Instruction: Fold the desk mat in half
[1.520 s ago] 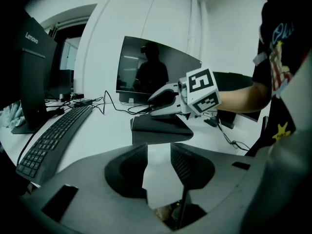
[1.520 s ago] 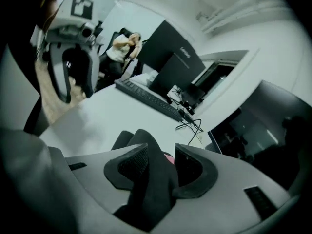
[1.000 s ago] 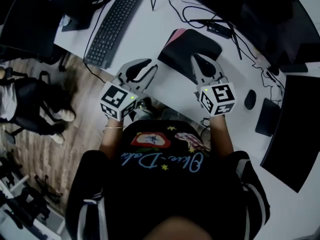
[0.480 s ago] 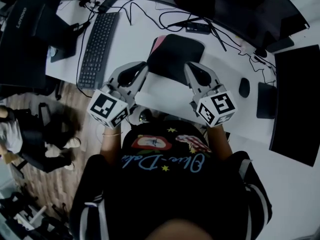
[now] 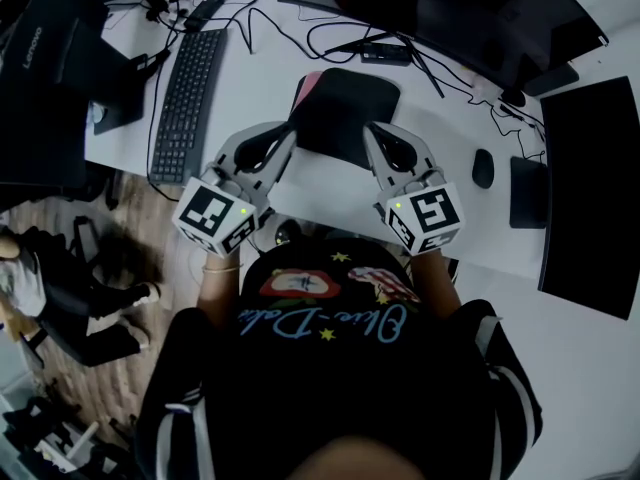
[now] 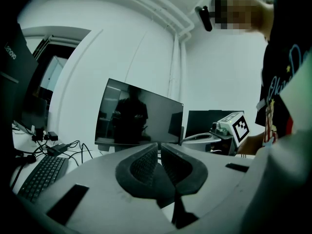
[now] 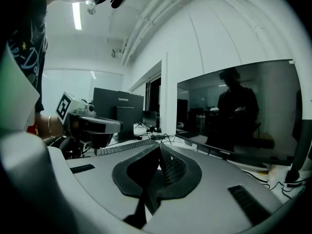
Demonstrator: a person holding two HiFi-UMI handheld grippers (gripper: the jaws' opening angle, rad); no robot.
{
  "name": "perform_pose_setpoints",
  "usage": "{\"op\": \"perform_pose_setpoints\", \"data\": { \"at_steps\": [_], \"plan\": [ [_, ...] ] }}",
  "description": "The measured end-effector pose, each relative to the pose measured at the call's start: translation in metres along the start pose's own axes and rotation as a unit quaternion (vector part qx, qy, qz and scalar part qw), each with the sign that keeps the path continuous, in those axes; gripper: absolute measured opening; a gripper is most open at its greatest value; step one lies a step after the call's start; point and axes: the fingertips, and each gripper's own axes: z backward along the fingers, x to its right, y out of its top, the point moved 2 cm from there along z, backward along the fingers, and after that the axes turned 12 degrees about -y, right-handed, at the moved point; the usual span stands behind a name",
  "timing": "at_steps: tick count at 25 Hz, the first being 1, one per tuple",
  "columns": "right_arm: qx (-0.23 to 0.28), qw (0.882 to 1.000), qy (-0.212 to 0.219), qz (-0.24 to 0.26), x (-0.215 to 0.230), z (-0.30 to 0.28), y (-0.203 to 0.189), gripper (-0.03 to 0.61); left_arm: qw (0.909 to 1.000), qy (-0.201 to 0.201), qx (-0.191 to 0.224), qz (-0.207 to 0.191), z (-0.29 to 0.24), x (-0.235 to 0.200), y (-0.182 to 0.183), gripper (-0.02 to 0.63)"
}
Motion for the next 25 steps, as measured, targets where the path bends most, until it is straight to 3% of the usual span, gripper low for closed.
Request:
{"op": "perform_pose_setpoints", "data": {
  "at_steps": [25],
  "plan": [
    [-0.011,1.000,0.006,-0.005,-0.004,0.000,0.000,0.000,0.9996,0.028,-0.007,0.000,0.014,0.000,-0.003,0.020]
  ]
}}
